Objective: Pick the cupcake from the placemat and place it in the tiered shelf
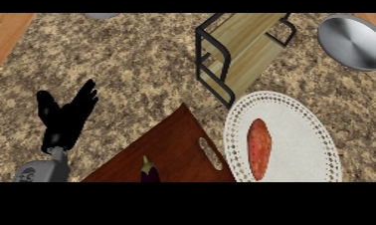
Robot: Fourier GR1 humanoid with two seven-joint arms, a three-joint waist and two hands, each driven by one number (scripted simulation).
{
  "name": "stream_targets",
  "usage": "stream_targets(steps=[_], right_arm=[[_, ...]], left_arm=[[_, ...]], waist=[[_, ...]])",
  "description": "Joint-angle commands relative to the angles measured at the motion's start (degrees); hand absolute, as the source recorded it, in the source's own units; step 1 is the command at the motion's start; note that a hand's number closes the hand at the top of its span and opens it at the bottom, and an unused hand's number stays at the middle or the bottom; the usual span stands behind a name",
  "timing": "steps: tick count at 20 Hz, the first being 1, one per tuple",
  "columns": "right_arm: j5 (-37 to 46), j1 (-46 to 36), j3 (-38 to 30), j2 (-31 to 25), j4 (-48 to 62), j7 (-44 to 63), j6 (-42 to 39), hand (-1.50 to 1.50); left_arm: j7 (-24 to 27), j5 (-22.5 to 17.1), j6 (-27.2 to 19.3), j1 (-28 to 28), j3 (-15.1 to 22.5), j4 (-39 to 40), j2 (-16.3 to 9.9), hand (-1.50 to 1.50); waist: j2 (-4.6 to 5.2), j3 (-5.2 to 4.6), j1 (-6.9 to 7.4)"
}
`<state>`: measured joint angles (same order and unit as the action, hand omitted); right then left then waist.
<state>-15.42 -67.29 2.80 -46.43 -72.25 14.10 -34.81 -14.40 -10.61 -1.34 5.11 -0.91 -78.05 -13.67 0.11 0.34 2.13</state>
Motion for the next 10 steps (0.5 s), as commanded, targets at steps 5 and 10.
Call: stream_targets(steps=[5, 10], right_arm=[[12.92, -8.55, 4.43, 6.55, 13.91, -10.18, -0.35, 1.50], [20.58, -7.39, 5.39, 9.23, 21.44, -19.82, 4.34, 1.50]], left_arm=[[-0.92, 2.15, -2.24, 0.93, 1.48, 3.07, 2.90, 0.00], [-2.13, 1.75, -1.27, -1.14, 1.41, 0.91, 2.41, 0.00]], waist=[[0.58, -0.41, -0.09], [0.65, -0.36, 0.13]])
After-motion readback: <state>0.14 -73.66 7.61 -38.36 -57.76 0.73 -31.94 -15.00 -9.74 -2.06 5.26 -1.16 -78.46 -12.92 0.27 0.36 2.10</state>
